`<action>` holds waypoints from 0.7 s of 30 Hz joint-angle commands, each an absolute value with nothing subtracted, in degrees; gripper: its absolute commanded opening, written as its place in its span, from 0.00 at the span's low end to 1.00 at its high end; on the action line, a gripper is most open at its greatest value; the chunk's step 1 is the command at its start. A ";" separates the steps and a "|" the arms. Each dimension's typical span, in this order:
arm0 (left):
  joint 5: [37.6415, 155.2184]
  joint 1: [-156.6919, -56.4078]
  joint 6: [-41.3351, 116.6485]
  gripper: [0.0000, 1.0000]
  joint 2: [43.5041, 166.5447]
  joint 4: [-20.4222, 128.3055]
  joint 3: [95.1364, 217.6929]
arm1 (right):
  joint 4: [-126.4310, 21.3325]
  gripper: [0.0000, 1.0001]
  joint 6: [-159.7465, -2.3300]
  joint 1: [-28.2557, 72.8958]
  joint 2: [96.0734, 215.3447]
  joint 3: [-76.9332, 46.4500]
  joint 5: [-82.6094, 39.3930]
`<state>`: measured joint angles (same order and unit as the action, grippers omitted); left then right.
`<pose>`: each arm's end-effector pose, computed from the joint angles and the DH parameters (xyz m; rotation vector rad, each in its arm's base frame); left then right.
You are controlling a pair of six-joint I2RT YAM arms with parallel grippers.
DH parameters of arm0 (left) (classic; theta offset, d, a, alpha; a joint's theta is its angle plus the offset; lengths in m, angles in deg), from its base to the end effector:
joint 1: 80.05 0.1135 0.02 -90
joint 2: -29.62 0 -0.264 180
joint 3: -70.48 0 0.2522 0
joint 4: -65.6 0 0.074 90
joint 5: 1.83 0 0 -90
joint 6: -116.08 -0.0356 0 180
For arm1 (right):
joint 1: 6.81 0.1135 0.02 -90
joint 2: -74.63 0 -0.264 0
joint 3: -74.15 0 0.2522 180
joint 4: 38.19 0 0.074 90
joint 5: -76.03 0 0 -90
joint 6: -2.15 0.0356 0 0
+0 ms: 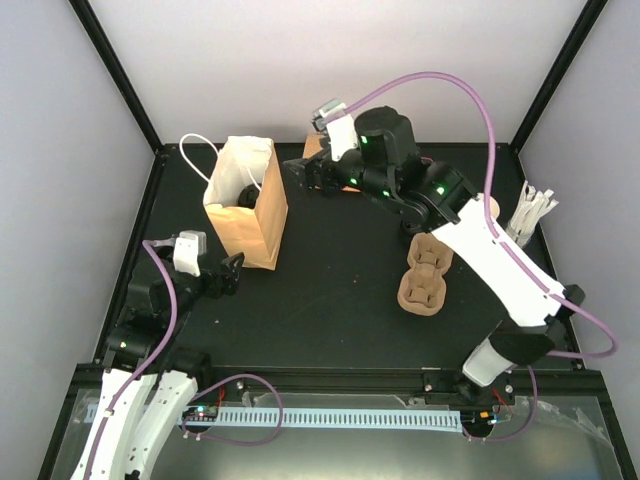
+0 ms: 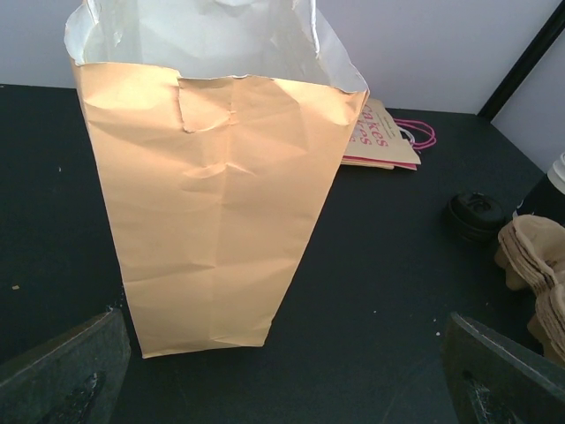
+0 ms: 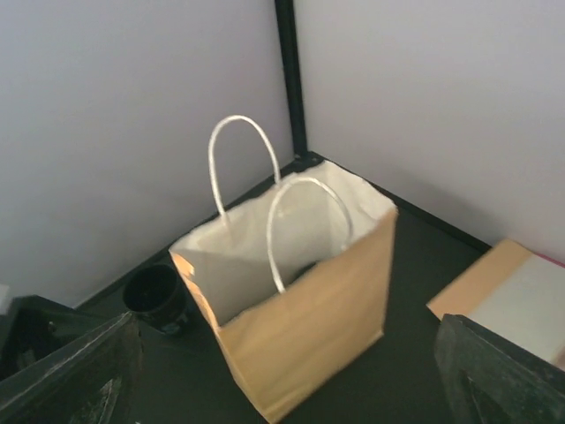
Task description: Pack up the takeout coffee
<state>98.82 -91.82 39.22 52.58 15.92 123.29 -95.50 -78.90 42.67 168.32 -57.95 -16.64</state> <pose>0.0948 -0.0265 0.3050 0.1035 1.9361 -0.4692 0.2185 0.2582 0.4982 -0.7127 1.8355 0.7267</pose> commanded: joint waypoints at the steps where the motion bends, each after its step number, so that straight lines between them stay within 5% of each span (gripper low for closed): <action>1: 98.54 -92.10 39.87 0.99 53.05 16.80 123.71 | -96.92 0.99 -79.66 42.70 163.10 -51.49 -8.47; 12: 98.52 -92.09 39.87 0.99 53.69 16.72 123.78 | -92.13 1.00 -76.85 35.34 147.66 -31.17 -5.49; 21: 98.69 -92.09 39.88 0.99 54.17 16.74 123.74 | -91.64 1.00 -72.98 18.12 140.39 -19.60 -11.89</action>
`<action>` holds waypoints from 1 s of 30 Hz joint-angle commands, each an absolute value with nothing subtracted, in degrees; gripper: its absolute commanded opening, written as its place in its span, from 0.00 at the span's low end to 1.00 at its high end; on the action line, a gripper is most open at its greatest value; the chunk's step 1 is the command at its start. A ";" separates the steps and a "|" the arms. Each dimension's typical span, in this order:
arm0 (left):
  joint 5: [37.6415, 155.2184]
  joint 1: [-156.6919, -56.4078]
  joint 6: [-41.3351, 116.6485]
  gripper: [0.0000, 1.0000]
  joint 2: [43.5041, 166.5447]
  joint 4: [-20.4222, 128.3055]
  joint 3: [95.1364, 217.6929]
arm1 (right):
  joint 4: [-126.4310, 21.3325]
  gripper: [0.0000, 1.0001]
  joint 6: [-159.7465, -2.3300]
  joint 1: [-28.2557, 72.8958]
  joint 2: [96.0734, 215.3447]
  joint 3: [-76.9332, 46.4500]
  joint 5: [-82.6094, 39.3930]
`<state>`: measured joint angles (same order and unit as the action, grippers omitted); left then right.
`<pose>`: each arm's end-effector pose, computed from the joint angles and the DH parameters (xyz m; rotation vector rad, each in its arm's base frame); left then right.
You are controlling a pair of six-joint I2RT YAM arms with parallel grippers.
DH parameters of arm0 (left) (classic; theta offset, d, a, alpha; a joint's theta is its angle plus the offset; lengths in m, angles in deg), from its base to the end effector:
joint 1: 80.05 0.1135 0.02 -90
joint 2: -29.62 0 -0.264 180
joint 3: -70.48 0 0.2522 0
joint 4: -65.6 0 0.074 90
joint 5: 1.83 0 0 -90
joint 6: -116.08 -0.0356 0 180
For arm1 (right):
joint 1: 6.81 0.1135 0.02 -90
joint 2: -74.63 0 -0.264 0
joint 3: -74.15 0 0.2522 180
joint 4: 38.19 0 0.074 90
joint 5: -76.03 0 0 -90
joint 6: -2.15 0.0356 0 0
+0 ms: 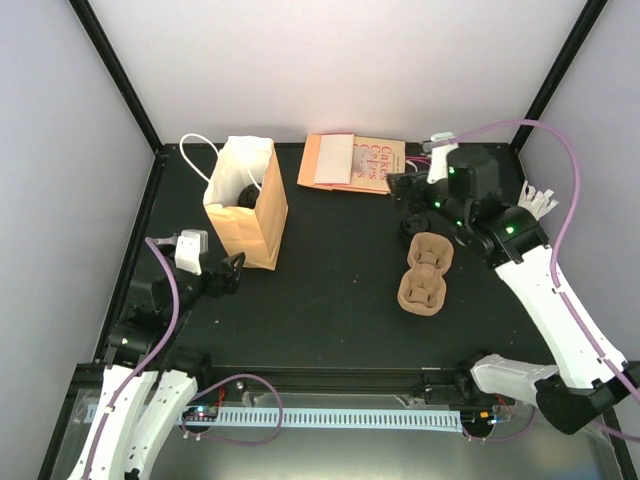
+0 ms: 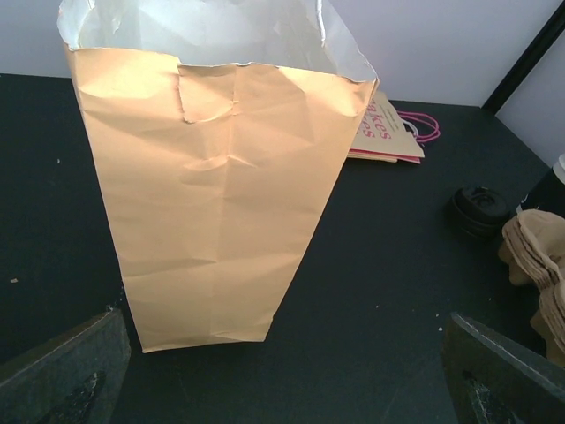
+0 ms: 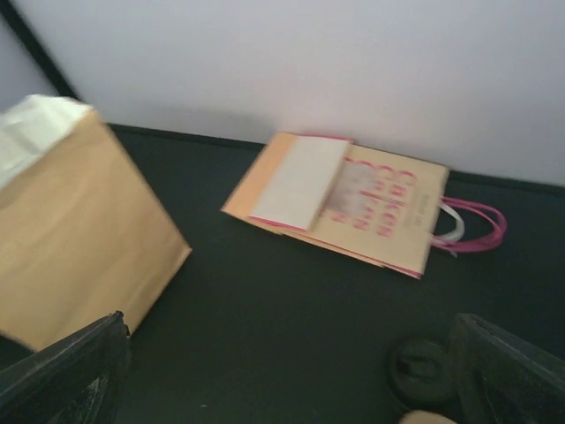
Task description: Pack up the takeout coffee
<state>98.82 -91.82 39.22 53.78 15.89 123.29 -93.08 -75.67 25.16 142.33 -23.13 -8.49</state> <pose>0.0987 -0.0273 0.3033 0.1018 1.9578 -0.4677 0.2038 0.1232 0.4355 -0.2885 2.0120 0.3934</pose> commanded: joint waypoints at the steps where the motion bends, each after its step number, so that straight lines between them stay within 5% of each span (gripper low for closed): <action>1: 98.68 -92.09 39.88 0.99 54.20 16.71 123.78 | -91.50 1.00 -72.39 15.85 139.99 -18.40 -12.68; 13: 98.63 -92.10 39.88 0.99 53.99 16.72 123.77 | -89.15 1.00 -64.47 -2.80 137.74 -8.12 -17.78; 23: 99.38 -92.09 39.66 0.99 54.18 16.86 123.71 | -95.47 1.00 -62.32 -3.87 136.71 -7.49 -1.13; 24: 99.55 -92.10 39.63 0.99 54.27 16.94 123.69 | -95.64 0.96 -62.40 -4.28 136.27 -6.98 -0.16; 26: 99.67 -92.09 39.55 0.99 54.28 17.00 123.71 | -95.11 0.73 -62.51 -6.79 135.32 -5.45 -2.11; 30: 99.72 -92.09 39.60 0.99 53.85 17.04 123.69 | -95.23 0.62 -61.58 -12.03 134.65 -3.65 -3.78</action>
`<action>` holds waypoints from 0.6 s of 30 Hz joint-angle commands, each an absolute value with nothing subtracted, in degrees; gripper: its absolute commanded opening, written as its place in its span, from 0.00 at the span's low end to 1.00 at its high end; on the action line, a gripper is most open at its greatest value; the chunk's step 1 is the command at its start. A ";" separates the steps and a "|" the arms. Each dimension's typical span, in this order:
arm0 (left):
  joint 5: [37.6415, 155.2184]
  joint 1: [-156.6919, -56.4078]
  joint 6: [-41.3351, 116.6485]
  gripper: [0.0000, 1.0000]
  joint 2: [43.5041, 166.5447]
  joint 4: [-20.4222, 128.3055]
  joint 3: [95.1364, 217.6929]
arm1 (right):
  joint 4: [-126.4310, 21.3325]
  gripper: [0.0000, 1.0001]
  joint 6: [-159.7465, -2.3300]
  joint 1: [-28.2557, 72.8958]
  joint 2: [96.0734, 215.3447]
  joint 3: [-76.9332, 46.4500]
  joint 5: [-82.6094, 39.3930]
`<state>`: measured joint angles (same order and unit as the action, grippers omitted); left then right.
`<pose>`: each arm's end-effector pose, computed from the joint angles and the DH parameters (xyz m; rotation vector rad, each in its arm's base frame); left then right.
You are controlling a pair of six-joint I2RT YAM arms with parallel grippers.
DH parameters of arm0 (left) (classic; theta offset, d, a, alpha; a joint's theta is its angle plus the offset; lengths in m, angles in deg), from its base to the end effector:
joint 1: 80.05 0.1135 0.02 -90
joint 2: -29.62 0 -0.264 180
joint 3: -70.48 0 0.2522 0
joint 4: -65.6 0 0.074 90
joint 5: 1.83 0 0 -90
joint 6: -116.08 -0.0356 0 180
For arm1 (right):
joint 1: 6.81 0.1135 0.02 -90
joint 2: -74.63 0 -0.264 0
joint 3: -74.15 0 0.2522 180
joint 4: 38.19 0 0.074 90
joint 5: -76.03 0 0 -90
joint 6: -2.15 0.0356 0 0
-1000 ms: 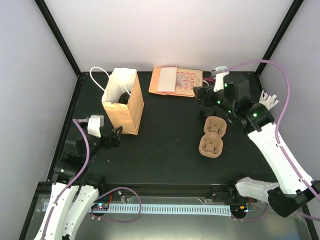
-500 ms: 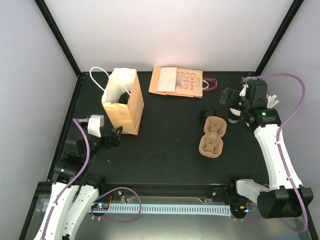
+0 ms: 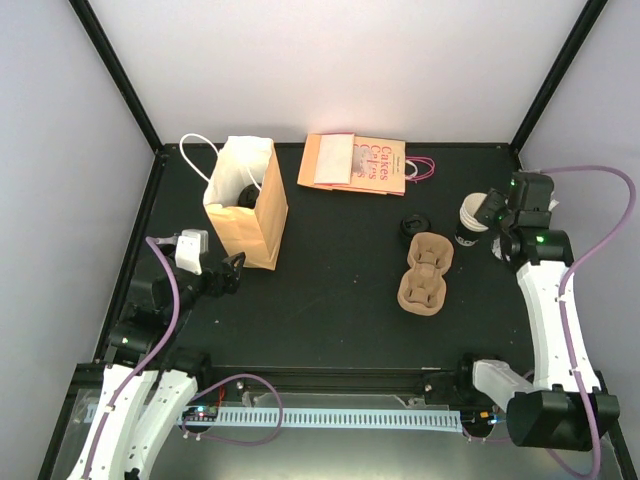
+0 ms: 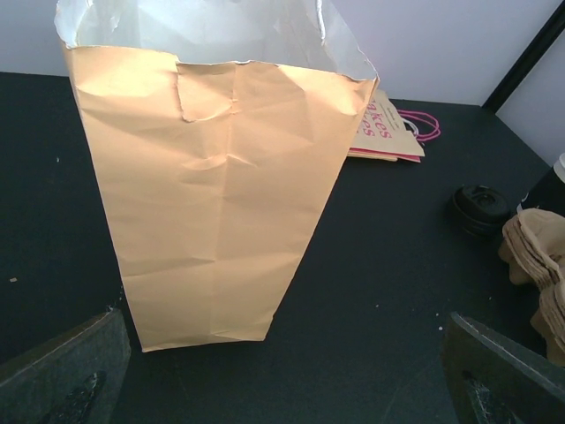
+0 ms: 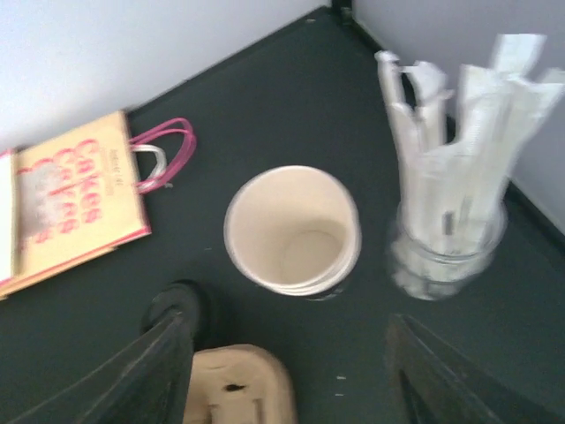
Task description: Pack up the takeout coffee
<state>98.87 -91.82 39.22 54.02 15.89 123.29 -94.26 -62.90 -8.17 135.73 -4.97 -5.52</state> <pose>0.0994 -0.0275 0.3030 0.1020 1.9621 -0.4683 0.2181 -0.0104 0.3553 0.5845 2.1490 0.0607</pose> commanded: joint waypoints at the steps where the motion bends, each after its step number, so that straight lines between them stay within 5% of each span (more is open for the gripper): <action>1: 99.75 -92.11 39.57 0.99 53.72 17.09 123.63 | -95.50 0.59 -61.16 -12.83 134.84 -3.74 -2.75; 7: 100.18 -92.16 39.52 0.99 53.18 17.27 123.62 | -96.24 0.35 -59.64 -14.37 138.64 -7.04 3.23; 18: 100.48 -92.68 39.28 0.99 53.86 17.35 123.58 | -96.32 0.32 -59.58 -15.23 145.30 -13.00 10.32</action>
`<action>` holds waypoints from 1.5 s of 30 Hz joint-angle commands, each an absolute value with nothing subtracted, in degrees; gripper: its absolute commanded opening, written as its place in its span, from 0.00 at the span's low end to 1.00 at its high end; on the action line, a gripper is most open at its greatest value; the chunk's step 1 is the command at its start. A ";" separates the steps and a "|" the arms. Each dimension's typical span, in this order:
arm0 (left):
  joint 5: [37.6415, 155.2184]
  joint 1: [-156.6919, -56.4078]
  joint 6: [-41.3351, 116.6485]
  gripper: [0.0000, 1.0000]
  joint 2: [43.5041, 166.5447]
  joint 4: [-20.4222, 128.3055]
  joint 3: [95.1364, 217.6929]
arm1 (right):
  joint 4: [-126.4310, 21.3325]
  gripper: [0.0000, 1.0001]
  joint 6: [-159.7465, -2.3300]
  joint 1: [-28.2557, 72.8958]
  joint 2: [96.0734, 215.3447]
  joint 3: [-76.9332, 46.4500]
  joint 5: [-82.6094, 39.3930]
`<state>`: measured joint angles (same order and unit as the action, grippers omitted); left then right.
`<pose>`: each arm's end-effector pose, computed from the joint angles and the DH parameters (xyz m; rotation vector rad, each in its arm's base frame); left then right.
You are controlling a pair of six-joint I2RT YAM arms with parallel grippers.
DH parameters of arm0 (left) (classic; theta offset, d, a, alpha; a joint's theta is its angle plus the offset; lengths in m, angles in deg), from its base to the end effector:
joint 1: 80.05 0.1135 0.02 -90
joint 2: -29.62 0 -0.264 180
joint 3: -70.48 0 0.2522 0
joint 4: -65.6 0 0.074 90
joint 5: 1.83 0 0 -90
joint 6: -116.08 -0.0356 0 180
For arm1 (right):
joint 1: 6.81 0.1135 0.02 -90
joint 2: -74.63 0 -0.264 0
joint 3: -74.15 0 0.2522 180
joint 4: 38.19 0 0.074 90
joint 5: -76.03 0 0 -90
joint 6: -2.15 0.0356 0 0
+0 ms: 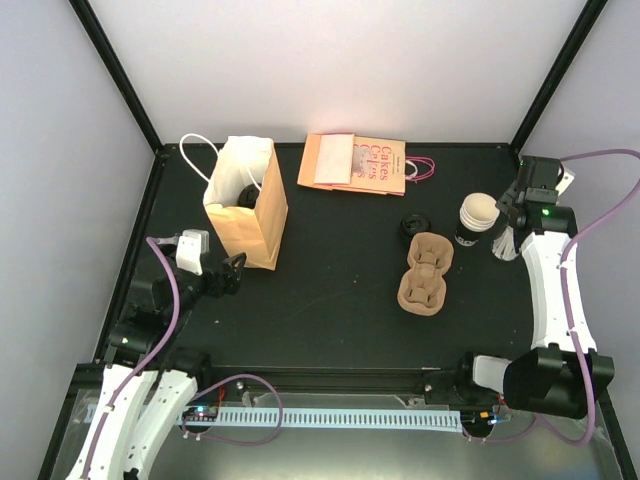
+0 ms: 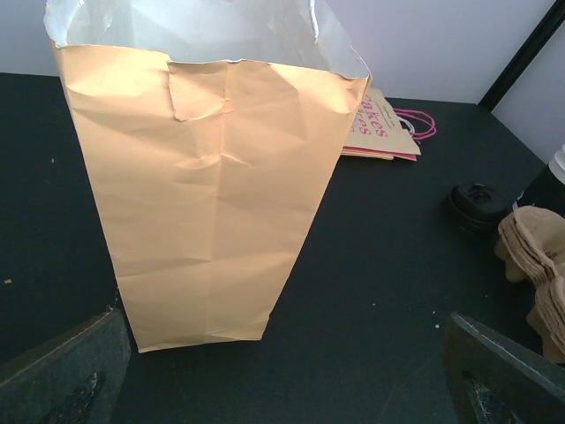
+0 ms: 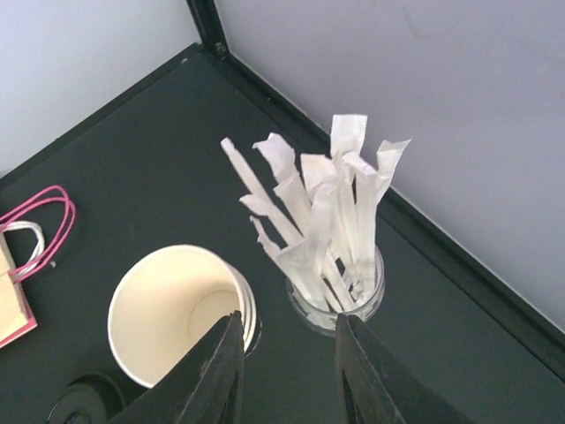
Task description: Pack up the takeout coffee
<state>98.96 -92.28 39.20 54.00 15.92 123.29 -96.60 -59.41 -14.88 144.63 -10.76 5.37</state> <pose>0.0991 -0.0283 0.3030 0.1114 1.9614 -0.4749 0.2473 -0.0470 0.3524 0.8729 2.1133 -0.2092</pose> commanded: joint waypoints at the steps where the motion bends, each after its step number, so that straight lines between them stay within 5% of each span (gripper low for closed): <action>1: 100.41 -92.67 39.26 0.99 53.88 17.36 123.61 | -96.42 0.32 -59.65 -15.23 145.75 -13.40 10.64; 29: 99.66 -92.61 39.56 0.99 55.23 16.91 123.83 | -99.38 0.26 -67.39 -15.26 160.05 -21.72 12.04; 45: 99.68 -92.63 39.61 0.99 55.28 16.86 123.88 | -101.21 0.01 -70.58 -15.16 161.37 -24.80 10.99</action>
